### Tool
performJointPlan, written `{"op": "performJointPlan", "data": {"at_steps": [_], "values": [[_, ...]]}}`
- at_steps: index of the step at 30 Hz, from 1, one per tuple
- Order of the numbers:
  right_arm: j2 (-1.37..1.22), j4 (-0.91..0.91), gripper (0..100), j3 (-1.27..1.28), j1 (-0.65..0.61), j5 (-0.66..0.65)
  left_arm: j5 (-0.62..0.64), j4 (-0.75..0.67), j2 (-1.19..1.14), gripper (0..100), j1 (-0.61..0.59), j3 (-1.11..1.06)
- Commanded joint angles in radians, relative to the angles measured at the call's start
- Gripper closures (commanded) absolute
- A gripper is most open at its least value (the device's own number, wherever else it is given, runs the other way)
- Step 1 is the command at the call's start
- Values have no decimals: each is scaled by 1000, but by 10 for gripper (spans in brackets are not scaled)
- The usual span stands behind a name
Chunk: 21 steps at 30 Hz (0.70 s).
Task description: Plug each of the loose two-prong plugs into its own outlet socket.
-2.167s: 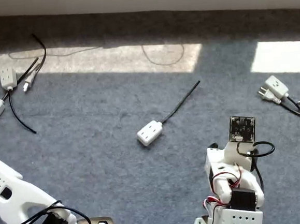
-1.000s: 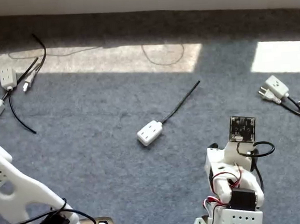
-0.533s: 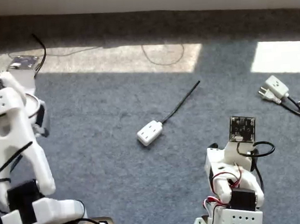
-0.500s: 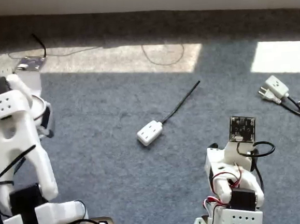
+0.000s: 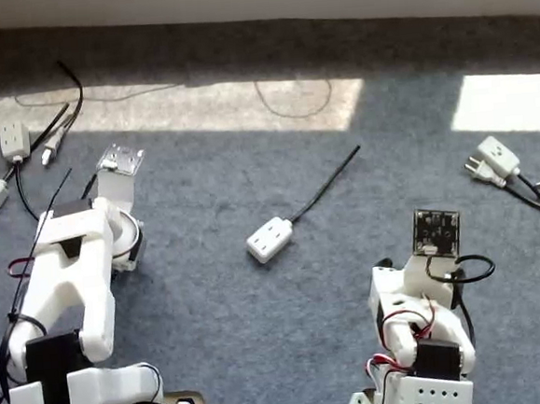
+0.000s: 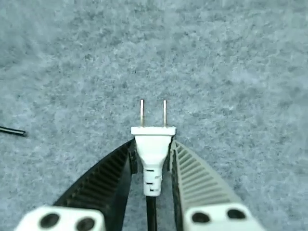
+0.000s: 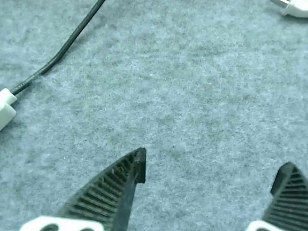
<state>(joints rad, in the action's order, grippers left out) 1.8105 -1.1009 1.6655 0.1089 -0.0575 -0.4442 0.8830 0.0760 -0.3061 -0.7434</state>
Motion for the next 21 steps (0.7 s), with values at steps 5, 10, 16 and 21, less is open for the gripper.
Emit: {"op": "performJointPlan", "data": {"at_steps": [5, 10, 16, 21], "values": [[5, 10, 601, 148, -15, -8, -5, 20, -36, 768, -8, 124], [5, 12, 601, 148, -15, -8, -5, 189, -36, 790, -2, 232], [5, 13, 601, 148, -15, -8, -5, 304, -36, 790, -12, 266], [5, 13, 601, 148, -15, -8, -3, 282, -38, 790, -5, 231]]}}
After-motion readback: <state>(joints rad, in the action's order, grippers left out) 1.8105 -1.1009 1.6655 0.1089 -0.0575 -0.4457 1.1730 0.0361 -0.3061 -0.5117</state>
